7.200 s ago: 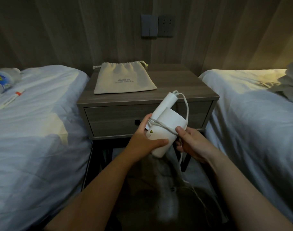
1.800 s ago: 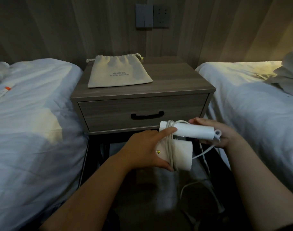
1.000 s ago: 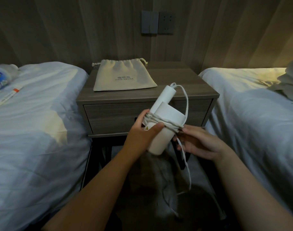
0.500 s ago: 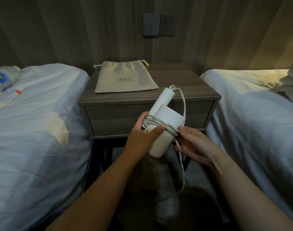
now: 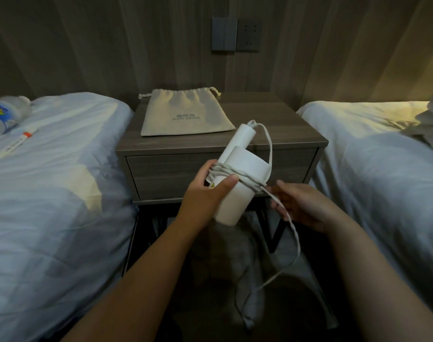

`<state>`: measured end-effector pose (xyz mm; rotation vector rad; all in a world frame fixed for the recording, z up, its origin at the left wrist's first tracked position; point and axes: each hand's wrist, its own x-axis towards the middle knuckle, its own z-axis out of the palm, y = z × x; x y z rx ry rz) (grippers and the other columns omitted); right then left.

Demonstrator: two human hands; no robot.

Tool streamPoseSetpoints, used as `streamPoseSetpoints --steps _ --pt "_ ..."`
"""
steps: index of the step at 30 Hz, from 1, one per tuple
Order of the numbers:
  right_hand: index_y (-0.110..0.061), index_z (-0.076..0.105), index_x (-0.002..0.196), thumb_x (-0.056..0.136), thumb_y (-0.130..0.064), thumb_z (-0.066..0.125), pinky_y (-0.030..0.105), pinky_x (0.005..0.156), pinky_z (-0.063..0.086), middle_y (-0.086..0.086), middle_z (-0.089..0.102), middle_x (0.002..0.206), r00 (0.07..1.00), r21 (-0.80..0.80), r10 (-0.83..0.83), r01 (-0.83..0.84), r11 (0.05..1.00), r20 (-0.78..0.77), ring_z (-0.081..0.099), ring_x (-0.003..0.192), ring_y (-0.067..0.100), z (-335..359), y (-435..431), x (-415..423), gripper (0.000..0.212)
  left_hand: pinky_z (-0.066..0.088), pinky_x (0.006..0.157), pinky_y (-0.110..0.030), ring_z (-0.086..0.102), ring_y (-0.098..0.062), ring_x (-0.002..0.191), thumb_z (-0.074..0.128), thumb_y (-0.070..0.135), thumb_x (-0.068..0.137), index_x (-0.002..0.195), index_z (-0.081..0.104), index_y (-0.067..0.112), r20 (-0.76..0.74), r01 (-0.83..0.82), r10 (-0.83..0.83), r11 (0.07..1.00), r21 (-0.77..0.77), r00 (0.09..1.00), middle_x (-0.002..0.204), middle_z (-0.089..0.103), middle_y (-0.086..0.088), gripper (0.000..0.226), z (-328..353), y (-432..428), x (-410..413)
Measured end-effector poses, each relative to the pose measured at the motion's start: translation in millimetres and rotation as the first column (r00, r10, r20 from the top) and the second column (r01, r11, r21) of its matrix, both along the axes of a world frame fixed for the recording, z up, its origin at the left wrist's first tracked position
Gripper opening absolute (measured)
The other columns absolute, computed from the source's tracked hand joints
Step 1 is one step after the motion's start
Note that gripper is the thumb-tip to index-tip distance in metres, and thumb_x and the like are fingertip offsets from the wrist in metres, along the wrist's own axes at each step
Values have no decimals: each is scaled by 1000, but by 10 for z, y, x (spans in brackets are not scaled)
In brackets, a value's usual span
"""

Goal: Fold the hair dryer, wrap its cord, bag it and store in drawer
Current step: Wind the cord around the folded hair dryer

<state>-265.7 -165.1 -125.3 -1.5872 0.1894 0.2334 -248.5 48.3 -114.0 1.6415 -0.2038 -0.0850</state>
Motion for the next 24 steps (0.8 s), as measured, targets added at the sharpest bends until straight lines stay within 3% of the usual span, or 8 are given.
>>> streamPoseSetpoints --steps 3,9,15,20,24 --pt "-7 64 68 91 -14 56 26 46 36 9 52 56 996 -229 -69 80 970 53 42 42 14 -6 -65 -27 25 45 70 -16 52 2 86 69 30 79 115 41 45 70 -11 4 994 105 998 94 48 28 47 27 19 -27" --pt "-10 62 59 86 -14 64 22 37 37 1 52 41 984 -376 -143 172 910 104 42 34 11 47 39 -55 27 51 92 -36 59 -18 103 77 54 62 139 24 47 227 -126 27 892 434 973 125 58 1 94 -78 -19 -65" --pt "-4 67 66 88 -16 62 15 35 35 1 54 44 992 -437 -36 88 895 125 43 34 6 184 270 -166 25 50 93 -41 59 -23 108 72 63 57 142 19 45 244 -175 84 908 382 966 129 57 -5 102 -99 -11 -75" --pt "-12 63 57 88 -14 61 14 35 33 -3 53 40 984 -435 21 60 898 177 41 32 2 241 318 -225 31 50 93 -42 59 -23 109 72 65 55 143 17 46 289 -195 87 909 368 953 131 56 -5 105 -94 20 -82" --pt "-15 62 58 89 -14 59 15 36 34 -4 55 40 986 -479 68 13 878 152 43 34 4 198 343 -245 32 50 93 -40 59 -23 108 75 54 63 144 15 43 329 -217 76 882 418 941 132 56 -4 102 -113 14 -67"
